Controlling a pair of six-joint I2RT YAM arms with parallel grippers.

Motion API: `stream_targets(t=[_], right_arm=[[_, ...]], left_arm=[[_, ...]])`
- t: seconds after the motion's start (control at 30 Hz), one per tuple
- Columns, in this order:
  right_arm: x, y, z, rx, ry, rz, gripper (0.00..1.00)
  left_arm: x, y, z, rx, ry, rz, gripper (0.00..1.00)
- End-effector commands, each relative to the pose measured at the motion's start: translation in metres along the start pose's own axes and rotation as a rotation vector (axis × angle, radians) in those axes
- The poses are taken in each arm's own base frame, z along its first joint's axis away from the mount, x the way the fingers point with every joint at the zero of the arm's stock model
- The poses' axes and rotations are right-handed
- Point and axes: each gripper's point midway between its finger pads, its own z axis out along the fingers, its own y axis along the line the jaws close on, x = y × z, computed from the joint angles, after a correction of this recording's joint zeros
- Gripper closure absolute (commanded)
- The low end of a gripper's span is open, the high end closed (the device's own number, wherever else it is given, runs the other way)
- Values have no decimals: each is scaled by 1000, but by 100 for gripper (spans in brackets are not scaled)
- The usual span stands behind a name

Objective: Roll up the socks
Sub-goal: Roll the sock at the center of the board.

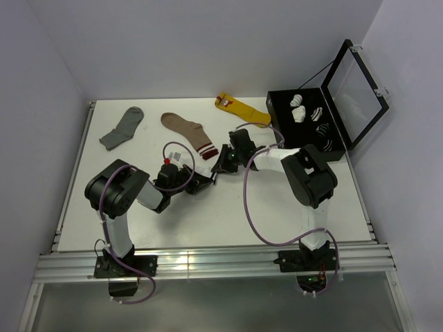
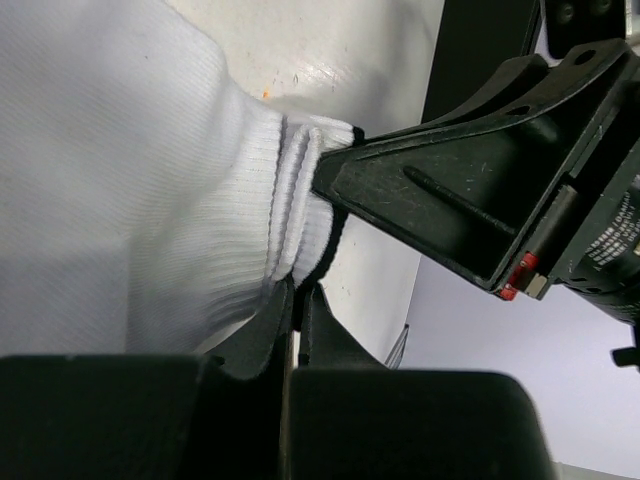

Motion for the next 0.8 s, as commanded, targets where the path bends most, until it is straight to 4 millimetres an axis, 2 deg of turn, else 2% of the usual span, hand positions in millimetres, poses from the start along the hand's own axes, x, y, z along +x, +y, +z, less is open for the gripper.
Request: stream_targets(t=[0.0, 0.07, 0.1, 0.23, 0.27, 0.33, 0.47, 0.5, 0.63, 0.73, 0.77], right_arm=[[-11, -3, -10, 133, -32, -62, 88], [-11, -4, -14, 202, -19, -87, 99], [-12, -6, -15, 230, -15, -97, 100], [-19, -7, -20, 378, 4, -151, 100], [-17, -13, -17, 417, 20, -157, 100], [-15, -9, -18, 458, 44, -179, 100], [-6, -16, -11, 514, 111, -186, 100], [-4, -27, -6, 557, 125, -189, 100], [-5, -23, -5, 618, 132, -223, 100], [-6, -24, -3, 637, 130, -229, 100], [-4, -24, -3, 640, 132, -233, 100]], left_arm=[[9, 39, -4, -137, 28, -8, 100], [10, 38, -4, -134, 28, -12, 100], [10, 38, -4, -130, 30, -14, 100], [12, 37, -4, -118, 38, -32, 100], [12, 37, -3, -117, 38, -34, 100], [11, 37, -4, -114, 32, -31, 100], [9, 39, -6, -135, 19, -13, 100], [8, 36, -6, -133, 16, -7, 100], [5, 41, -8, -158, -3, 12, 100], [0, 40, -12, -170, -30, 47, 92], [-2, 43, -13, -197, -40, 59, 86]])
